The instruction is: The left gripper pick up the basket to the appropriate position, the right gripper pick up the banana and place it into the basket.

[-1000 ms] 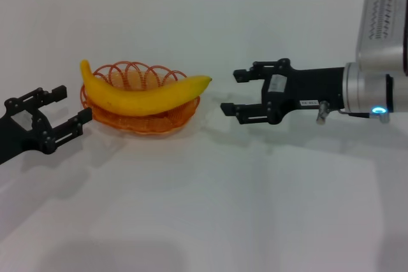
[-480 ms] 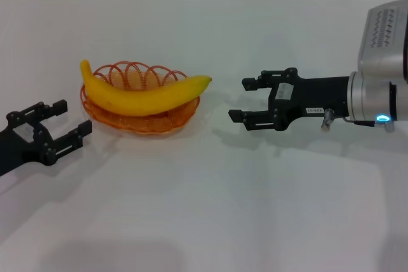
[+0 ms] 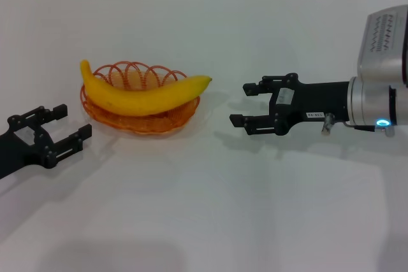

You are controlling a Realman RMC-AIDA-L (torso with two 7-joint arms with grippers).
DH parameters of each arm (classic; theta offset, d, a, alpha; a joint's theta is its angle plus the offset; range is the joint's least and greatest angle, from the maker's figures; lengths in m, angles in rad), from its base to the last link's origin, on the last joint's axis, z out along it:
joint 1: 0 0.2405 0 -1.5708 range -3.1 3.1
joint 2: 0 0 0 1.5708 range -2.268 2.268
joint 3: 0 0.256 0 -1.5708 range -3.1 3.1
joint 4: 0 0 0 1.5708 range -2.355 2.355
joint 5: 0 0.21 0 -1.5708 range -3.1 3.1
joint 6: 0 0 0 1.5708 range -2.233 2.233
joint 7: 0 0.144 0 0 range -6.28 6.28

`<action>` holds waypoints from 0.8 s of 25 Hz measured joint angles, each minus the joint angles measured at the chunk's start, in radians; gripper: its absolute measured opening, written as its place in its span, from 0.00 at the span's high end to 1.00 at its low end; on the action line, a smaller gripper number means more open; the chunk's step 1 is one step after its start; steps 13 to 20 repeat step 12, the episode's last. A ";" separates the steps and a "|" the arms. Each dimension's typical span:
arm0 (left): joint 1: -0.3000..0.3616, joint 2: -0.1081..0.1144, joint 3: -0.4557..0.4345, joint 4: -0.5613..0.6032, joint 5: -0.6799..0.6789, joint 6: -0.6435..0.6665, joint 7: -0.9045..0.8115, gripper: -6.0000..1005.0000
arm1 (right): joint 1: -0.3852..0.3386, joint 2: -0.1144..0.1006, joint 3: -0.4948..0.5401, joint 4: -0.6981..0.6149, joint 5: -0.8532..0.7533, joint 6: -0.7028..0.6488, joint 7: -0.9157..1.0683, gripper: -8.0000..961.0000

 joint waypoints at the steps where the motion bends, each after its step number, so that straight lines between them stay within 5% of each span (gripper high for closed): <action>1: 0.000 0.000 0.000 0.000 0.000 0.000 0.000 0.32 | 0.000 0.000 0.000 0.000 0.000 0.000 0.000 0.22; 20: -0.002 -0.001 -0.005 0.001 0.000 0.000 0.008 0.32 | -0.002 0.000 0.002 0.000 0.000 -0.001 0.001 0.22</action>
